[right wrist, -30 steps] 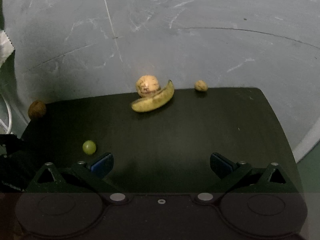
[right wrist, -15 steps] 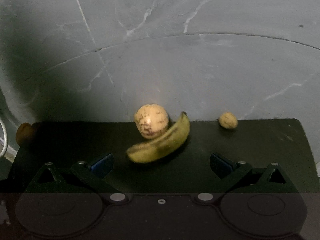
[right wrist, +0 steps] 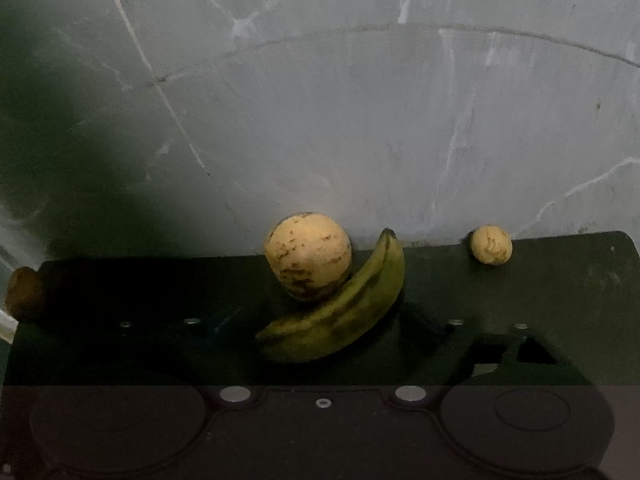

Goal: Organize fruits
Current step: 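Reach the right tool to the banana while the left tool reaches the green grape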

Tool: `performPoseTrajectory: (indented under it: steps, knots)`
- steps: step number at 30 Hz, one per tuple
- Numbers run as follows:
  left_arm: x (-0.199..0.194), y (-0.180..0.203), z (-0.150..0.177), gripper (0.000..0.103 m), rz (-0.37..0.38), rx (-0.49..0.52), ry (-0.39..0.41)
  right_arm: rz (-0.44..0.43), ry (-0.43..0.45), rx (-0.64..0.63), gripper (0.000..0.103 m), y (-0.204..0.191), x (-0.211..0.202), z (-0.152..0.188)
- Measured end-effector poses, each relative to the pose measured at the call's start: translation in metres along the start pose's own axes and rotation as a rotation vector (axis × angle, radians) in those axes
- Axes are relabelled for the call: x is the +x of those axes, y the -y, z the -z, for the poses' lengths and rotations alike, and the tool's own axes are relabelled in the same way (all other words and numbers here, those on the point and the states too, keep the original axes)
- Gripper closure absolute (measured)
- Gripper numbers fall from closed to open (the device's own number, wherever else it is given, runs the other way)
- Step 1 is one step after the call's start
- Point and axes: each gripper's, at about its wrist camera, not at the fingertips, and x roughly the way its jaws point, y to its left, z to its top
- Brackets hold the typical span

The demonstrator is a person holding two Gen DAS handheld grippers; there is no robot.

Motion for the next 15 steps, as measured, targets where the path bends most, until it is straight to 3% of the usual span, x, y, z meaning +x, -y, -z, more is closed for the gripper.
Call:
performPoseTrajectory:
  steps: [3, 8, 15]
  knots:
    - [-0.0005, 0.0002, 0.0017, 0.06, 0.007, -0.01, 0.01, 0.006, -0.016, 0.001, 0.03, -0.0035, 0.0032, 0.0008]
    - [0.0005, 0.0018, 0.0007, 0.071, 0.021, -0.034, 0.022, 0.02, -0.033, 0.041, 0.033, -0.0053, 0.0052, -0.0014]
    - [0.005, 0.0072, -0.0017, 0.076, 0.022, -0.051, 0.03, 0.002, -0.06, 0.121, 0.042, -0.0039, 0.0048, -0.005]
